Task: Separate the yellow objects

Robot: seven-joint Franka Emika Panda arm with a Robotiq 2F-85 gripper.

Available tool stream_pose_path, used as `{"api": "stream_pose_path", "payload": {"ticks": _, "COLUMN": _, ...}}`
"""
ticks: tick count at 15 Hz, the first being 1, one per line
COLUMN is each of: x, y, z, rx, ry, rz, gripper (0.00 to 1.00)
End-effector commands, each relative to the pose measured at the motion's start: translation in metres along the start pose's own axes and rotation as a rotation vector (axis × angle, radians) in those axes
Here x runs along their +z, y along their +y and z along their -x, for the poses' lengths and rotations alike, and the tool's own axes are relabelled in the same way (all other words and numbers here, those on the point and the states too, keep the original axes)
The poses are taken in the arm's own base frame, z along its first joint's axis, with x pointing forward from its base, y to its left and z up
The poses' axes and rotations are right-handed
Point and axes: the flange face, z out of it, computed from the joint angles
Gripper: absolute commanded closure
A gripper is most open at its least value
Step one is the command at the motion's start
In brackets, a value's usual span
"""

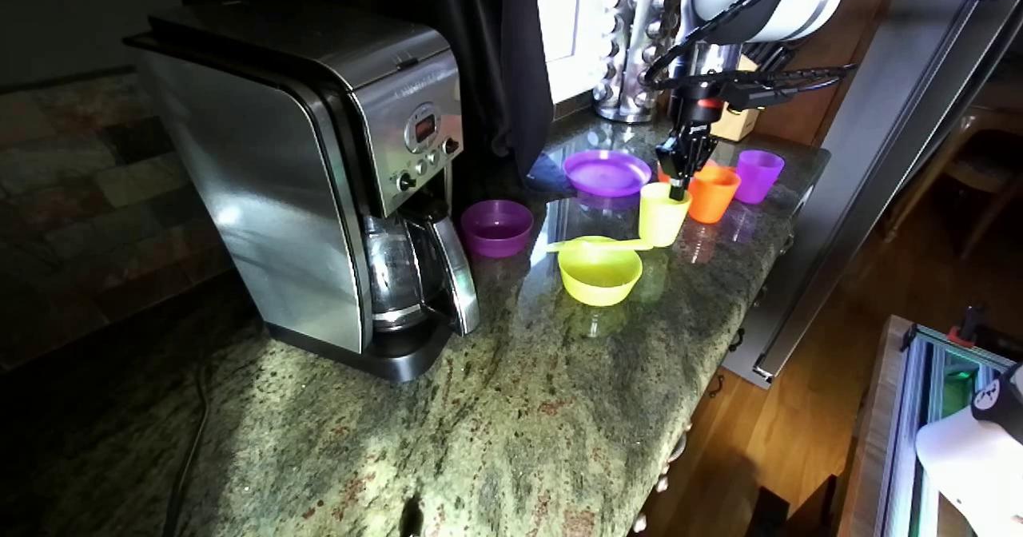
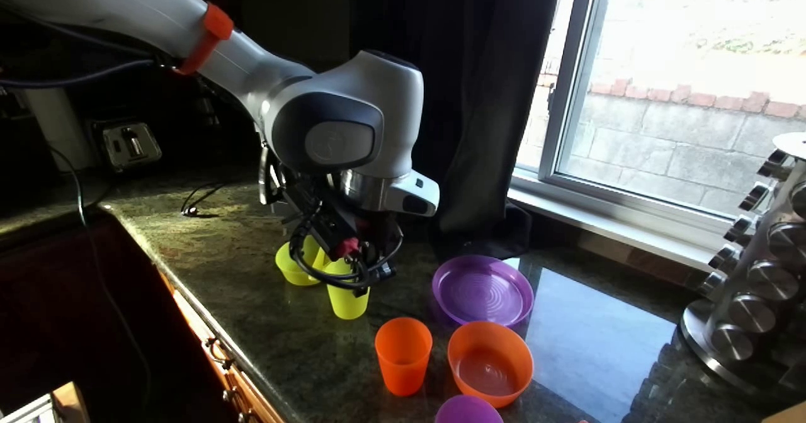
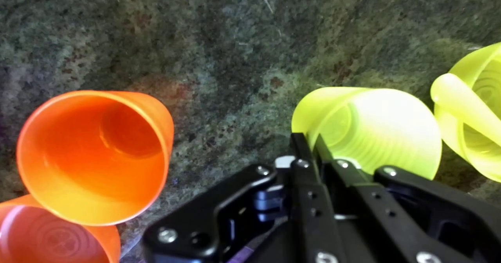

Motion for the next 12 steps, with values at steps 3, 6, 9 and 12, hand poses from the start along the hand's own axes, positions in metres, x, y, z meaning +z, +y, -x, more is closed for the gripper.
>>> {"api": "stream_pose_path", "payload": {"ticks": 3, "x": -0.006, "y": -0.013, "z": -0.007, "rx": -0.008, "ry": 0.017, "rz": 0.033, "gripper": 0.57}}
{"api": "stream_pose_path", "payload": {"ticks": 6, "x": -0.012, "y": -0.021, "z": -0.007, "rx": -0.017, "ry": 0.029, "rz": 0.042, "gripper": 0.33}}
{"api": "stream_pose_path", "payload": {"ticks": 9, "x": -0.018, "y": -0.026, "z": -0.006, "rx": -0.027, "ry": 0.043, "rz": 0.045, "gripper": 0.11}}
{"api": "stream_pose_path", "payload": {"ticks": 12, "x": -0.034, "y": -0.042, "z": 0.004, "rx": -0.07, "ry": 0.081, "rz": 0.06, "gripper": 0.0}}
